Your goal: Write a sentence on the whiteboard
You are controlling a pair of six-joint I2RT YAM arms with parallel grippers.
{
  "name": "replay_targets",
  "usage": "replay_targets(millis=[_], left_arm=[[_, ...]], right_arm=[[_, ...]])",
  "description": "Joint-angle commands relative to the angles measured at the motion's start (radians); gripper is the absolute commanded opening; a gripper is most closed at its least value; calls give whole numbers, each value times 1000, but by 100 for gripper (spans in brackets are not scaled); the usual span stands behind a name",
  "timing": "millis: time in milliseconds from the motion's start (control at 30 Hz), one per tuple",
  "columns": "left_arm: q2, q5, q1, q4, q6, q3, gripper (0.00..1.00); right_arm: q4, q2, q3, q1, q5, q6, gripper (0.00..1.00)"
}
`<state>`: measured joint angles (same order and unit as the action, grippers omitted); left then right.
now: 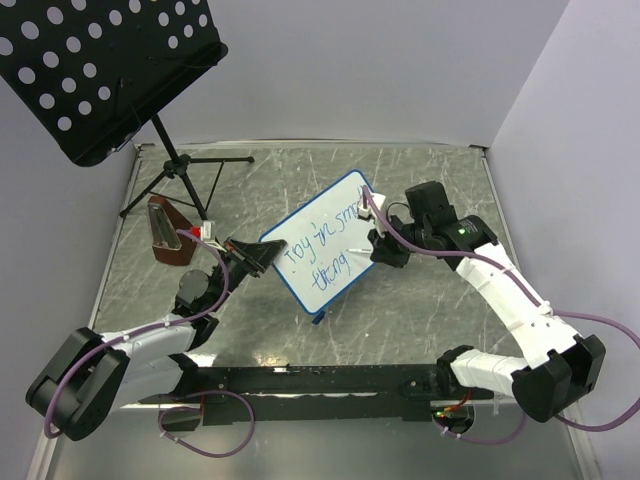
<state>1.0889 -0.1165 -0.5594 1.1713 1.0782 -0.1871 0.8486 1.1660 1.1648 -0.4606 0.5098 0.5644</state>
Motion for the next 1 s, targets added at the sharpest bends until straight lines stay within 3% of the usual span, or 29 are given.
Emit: replay_targets(millis=[0,367,967], left_arm=[[-32,-2,6,252,40,-18,1],[-47,0,9,241,38,-18,1],[-34,-2,9,248,42,-20,1]], right_arm=[[-66,-16,-5,17,-40,-24,0],[-79,14,-11,19,-83,-23,0],[-22,47,-5,8,4,14,0]])
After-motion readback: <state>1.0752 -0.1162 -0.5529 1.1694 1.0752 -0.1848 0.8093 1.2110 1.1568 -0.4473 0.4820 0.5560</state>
